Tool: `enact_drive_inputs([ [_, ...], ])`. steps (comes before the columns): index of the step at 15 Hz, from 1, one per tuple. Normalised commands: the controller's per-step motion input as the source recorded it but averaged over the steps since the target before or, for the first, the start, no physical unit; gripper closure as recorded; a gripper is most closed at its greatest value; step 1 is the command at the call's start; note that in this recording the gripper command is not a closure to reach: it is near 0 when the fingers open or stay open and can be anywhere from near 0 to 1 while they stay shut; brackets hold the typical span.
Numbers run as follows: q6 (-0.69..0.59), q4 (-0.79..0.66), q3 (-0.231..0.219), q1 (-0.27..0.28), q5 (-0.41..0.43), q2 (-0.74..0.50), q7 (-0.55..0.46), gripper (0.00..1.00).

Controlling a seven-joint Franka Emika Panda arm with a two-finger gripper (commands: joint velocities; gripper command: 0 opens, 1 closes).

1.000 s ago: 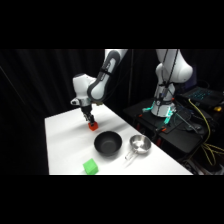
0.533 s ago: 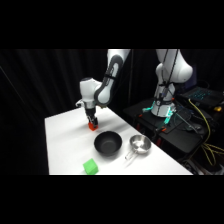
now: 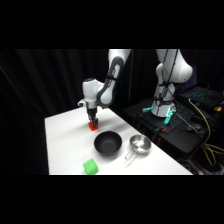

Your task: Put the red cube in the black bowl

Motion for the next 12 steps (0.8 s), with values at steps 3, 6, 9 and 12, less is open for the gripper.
enact_drive_inputs([
  [3,-0.03,-0.2,0.001,-0.024,-0.075,-0.29,0.15,1.0],
  [6,-0.36,-0.25,0.079,-0.052,0.052,-0.55,0.12,1.0],
  [9,-0.55,-0.19,-0.003,0.058,0.087,-0.69,0.18,1.0],
  [12,-0.56,-0.06,-0.104,0.196,0.018,-0.59,0.28,1.0],
])
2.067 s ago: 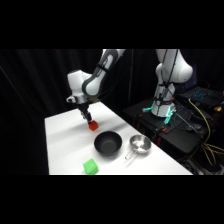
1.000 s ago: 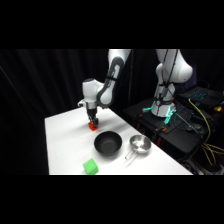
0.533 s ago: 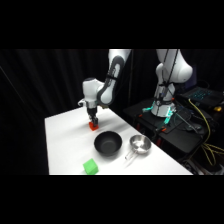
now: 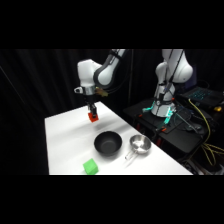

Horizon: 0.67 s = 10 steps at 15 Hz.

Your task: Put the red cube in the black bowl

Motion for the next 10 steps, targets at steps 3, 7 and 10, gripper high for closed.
enact_drive_inputs([
  [3,-0.45,0.04,-0.074,0.252,-0.012,-0.38,0.28,1.0],
  [7,-0.27,0.09,0.001,0.254,-0.007,-0.16,0.24,1.0],
  [10,-0.09,0.13,0.037,0.19,0.01,0.0,0.17,1.0],
])
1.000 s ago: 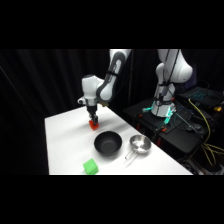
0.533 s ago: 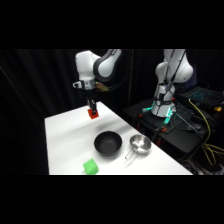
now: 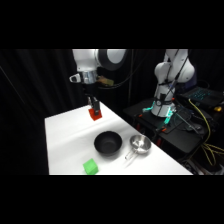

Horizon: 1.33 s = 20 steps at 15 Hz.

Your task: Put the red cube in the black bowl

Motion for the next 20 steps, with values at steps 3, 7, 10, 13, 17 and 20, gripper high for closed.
enact_drive_inputs([
  [3,0.06,0.17,0.025,0.133,-0.061,0.13,0.17,1.0],
  [7,0.12,0.17,0.022,0.057,-0.022,0.21,0.08,1.0],
  [10,0.18,0.12,0.023,0.029,-0.003,0.21,0.06,1.0],
  [13,0.1,0.1,0.02,0.017,0.035,0.19,0.12,1.0],
  [17,0.01,0.06,0.014,0.039,0.019,0.13,0.15,1.0],
  [20,-0.02,0.01,0.005,0.073,-0.05,0.03,0.16,0.0],
])
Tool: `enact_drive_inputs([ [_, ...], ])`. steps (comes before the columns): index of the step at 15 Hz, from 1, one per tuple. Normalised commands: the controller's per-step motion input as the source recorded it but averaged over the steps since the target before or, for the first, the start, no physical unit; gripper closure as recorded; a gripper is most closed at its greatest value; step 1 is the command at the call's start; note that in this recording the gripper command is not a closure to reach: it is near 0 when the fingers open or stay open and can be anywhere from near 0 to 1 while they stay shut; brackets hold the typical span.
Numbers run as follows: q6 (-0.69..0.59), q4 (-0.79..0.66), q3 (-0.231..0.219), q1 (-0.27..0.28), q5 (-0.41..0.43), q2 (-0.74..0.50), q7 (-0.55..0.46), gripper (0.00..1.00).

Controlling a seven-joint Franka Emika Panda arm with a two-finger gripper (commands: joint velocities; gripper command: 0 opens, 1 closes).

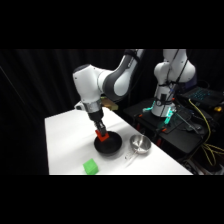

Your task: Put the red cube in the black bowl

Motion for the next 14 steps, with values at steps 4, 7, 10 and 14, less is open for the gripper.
enact_drive_inputs([
  [4,-0.1,-0.02,0.013,0.044,-0.061,-0.08,0.08,0.0],
  [7,-0.24,-0.09,-0.009,0.043,-0.078,-0.25,0.16,0.0],
  [10,-0.23,-0.3,-0.06,0.122,-0.186,-0.59,0.37,0.0],
  [14,-0.23,-0.46,-0.008,0.094,-0.132,-0.88,0.3,0.0],
])
